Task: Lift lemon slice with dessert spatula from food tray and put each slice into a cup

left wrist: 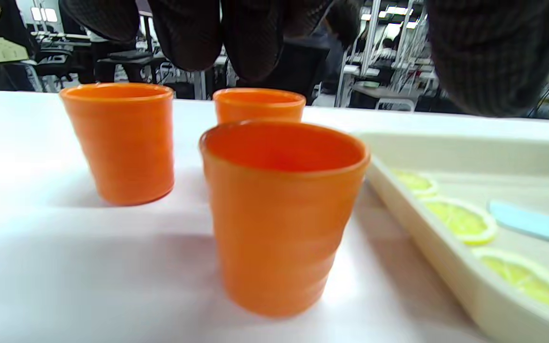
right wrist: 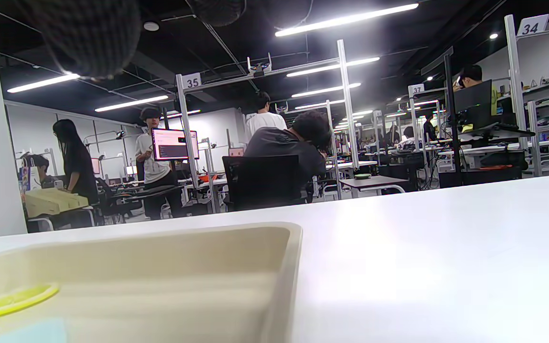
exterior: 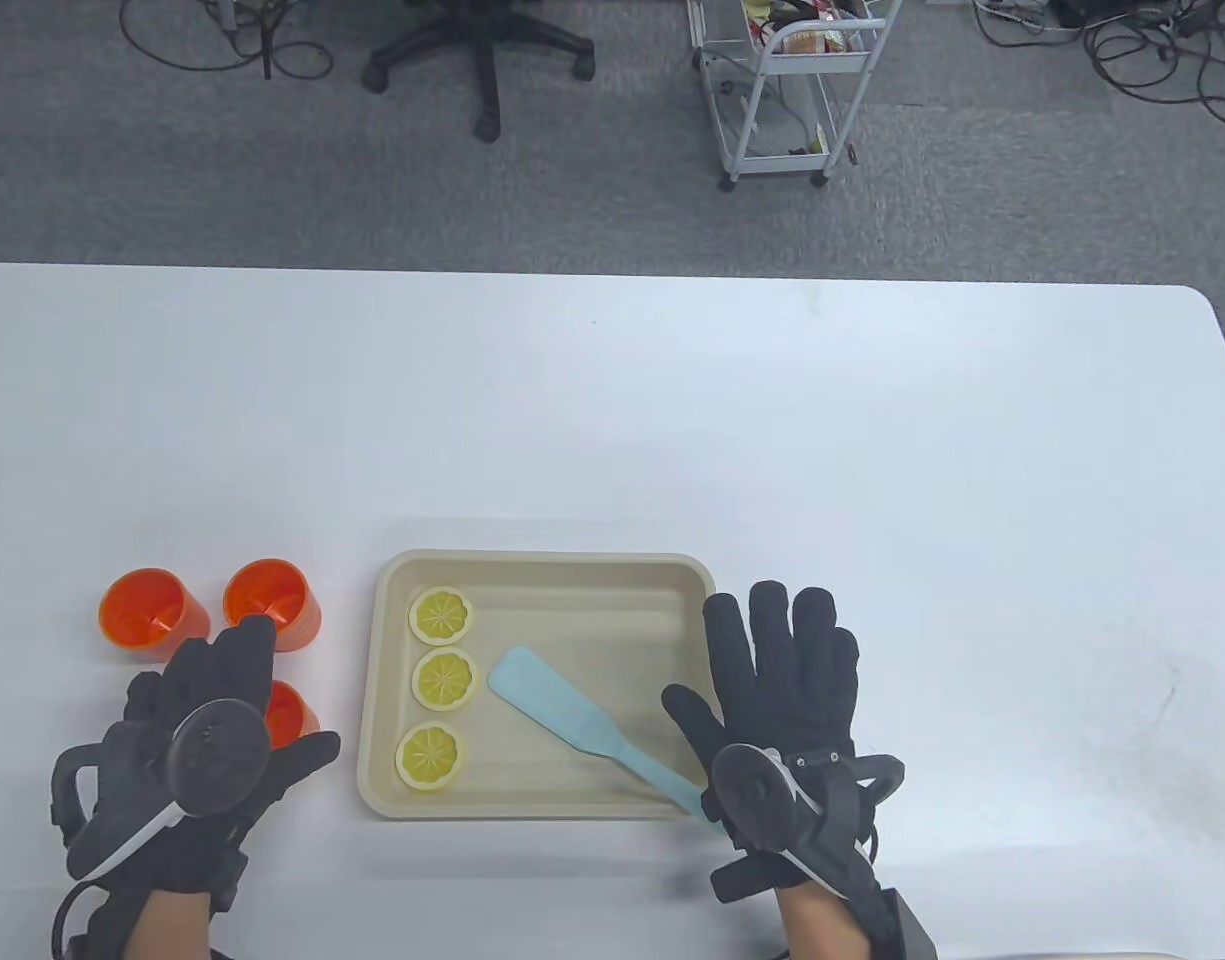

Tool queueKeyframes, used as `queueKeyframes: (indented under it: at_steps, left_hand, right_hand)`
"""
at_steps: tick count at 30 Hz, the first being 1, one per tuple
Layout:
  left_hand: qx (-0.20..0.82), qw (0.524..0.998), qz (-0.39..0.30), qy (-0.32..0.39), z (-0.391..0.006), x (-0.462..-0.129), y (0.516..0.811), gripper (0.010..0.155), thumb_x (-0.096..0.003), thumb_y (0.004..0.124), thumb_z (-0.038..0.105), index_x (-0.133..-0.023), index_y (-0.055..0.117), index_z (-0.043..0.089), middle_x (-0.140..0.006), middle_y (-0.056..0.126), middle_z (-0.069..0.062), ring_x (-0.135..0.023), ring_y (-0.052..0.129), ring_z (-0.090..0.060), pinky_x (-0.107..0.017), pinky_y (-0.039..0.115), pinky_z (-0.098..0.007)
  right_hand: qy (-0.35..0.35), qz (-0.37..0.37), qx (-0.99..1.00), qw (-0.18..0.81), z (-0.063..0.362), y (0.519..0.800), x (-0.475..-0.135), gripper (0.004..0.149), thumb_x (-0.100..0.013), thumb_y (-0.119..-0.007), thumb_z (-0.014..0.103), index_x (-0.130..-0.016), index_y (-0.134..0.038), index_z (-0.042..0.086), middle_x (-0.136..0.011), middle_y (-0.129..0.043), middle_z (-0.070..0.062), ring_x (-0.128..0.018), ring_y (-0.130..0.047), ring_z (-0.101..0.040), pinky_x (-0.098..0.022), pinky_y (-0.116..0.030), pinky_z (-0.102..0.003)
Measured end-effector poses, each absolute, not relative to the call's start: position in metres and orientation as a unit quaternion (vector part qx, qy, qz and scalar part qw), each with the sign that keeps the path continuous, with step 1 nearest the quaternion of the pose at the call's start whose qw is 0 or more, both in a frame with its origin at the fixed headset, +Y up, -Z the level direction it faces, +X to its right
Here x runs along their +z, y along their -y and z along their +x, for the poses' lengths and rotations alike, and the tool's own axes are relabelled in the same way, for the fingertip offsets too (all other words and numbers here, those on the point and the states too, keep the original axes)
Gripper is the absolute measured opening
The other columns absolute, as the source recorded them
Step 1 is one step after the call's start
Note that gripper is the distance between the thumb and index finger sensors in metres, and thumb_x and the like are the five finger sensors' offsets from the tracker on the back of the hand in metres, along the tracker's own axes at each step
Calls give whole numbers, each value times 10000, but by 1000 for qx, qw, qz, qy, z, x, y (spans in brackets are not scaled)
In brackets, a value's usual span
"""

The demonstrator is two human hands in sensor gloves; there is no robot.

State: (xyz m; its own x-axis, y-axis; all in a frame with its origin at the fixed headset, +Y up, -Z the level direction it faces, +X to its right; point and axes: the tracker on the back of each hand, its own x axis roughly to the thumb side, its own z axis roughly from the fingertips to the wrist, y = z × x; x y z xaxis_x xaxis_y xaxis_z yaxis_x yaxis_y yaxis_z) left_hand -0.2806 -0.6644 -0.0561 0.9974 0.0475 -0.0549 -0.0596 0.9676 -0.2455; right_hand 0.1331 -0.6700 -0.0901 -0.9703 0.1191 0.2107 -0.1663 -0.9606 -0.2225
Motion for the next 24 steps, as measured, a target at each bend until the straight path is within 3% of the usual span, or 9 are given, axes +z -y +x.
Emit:
queueKeyframes:
  at_steps: [8, 24]
  left_hand:
    - [19, 983, -175, -42, -289, -63, 677, 1143, -388, 948, 655, -1226, 428, 78, -1243, 592, -279, -1101, 584, -623, -754, 492, -796]
    - [20, 981, -185, -58, -295, -67, 682, 1090, -396, 981, 631, -1206, 493, 88, -1146, 718, -220, -1045, 732, -549, -745, 557, -768]
  right_hand:
    - [112, 103, 986, 70, 131, 670, -90, 809, -546, -743, 602, -1183, -345, 301, -1258, -311, -109, -1166, -192, -460, -809, -258, -672]
    - [92, 106, 988, 70, 131, 671, -91, 802, -547, -741, 602, -1183, -351, 308, -1256, -319, -107, -1166, -204, -461, -808, -263, -673]
